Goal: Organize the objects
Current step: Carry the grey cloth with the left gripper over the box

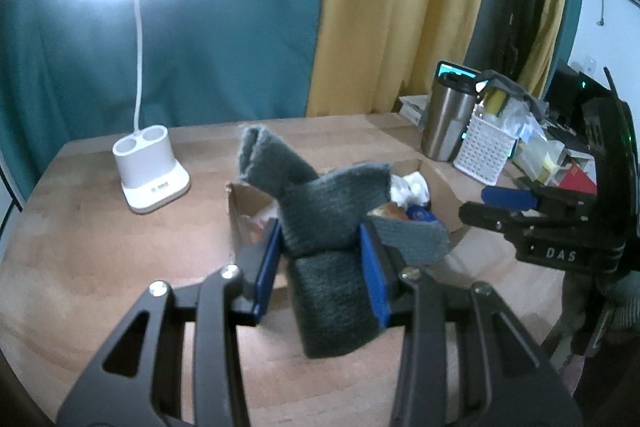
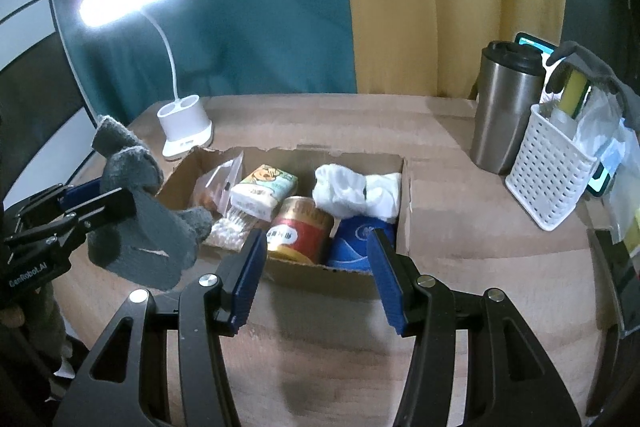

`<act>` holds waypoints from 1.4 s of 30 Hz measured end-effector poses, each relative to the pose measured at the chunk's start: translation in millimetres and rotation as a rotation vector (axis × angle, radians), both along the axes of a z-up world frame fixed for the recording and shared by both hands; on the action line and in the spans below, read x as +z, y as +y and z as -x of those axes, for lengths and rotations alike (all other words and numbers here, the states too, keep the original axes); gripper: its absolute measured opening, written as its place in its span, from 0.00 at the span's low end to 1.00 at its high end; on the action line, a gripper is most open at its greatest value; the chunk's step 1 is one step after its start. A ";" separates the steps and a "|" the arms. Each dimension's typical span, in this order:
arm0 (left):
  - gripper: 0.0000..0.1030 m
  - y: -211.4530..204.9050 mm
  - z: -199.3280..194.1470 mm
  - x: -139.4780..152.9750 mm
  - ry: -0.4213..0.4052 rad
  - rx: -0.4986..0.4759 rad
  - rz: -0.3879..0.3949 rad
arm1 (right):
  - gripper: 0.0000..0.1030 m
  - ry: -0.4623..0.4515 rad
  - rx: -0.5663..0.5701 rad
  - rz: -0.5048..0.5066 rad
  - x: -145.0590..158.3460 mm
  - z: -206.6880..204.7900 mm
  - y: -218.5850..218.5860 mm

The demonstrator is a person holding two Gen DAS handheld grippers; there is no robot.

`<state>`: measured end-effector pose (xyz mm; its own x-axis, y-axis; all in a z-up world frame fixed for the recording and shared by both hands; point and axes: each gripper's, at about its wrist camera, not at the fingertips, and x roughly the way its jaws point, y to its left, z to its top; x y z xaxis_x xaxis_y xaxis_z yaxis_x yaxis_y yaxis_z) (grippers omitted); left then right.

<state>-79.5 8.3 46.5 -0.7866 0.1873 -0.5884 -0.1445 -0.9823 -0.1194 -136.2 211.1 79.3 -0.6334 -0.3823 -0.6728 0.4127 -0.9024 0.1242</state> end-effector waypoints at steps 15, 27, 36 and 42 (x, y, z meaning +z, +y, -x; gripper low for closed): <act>0.39 -1.2 34.4 -7.0 -0.026 0.016 -0.009 | 0.53 -0.013 0.001 0.001 -2.3 25.2 -2.4; 0.39 -2.9 55.8 -18.9 -0.050 0.043 0.008 | 0.53 -0.027 0.008 0.012 -10.6 45.8 -3.6; 0.39 -2.8 68.9 -37.1 -0.079 0.065 0.043 | 0.53 -0.044 0.005 0.020 -18.8 59.1 -1.6; 0.39 -4.1 73.5 -49.1 -0.098 0.080 0.074 | 0.53 -0.058 0.001 0.016 -25.9 67.6 -0.3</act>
<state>-152.9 4.2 -2.6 -0.7354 0.0794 -0.6729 -0.0564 -0.9968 -0.0560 -203.8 210.7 53.4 -0.5930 -0.3940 -0.7022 0.4048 -0.8998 0.1630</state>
